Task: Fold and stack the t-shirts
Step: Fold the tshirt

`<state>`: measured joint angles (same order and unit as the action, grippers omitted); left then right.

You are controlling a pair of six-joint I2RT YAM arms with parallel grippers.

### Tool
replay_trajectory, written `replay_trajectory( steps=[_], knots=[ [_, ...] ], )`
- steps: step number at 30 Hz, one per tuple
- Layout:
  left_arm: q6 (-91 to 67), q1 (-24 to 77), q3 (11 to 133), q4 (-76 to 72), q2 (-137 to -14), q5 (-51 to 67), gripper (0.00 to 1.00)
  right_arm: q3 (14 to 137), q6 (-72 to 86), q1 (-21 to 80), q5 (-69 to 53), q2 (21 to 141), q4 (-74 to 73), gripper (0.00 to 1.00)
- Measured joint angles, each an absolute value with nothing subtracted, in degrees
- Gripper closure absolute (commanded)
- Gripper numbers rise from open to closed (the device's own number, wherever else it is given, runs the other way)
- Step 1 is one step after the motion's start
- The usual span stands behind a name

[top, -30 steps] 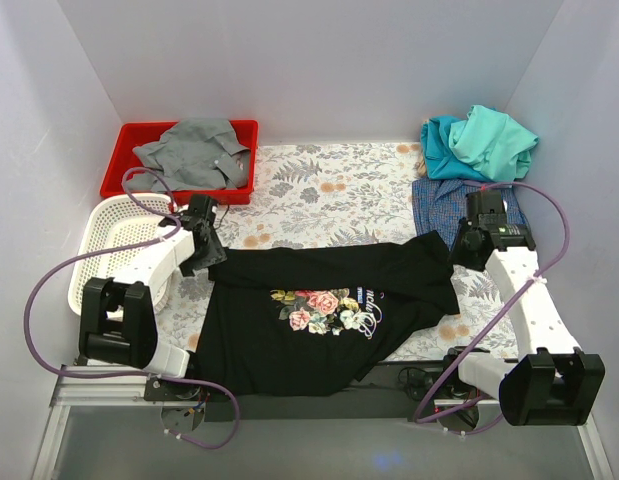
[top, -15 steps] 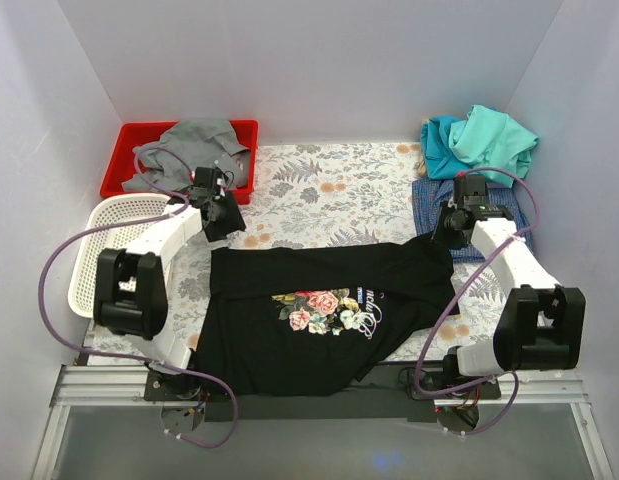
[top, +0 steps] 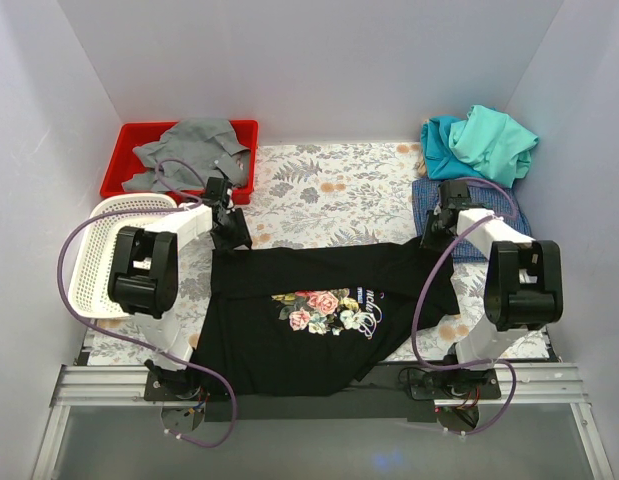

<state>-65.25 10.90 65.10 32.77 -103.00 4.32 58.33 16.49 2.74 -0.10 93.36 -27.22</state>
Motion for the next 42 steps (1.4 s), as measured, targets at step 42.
replay_trajectory(
  steps=[42],
  knots=[
    [-62.8,10.3,71.8,24.9,-90.4,15.3,0.49,54.2,15.0,5.7,-16.6,73.3,-20.1,0.64]
  ],
)
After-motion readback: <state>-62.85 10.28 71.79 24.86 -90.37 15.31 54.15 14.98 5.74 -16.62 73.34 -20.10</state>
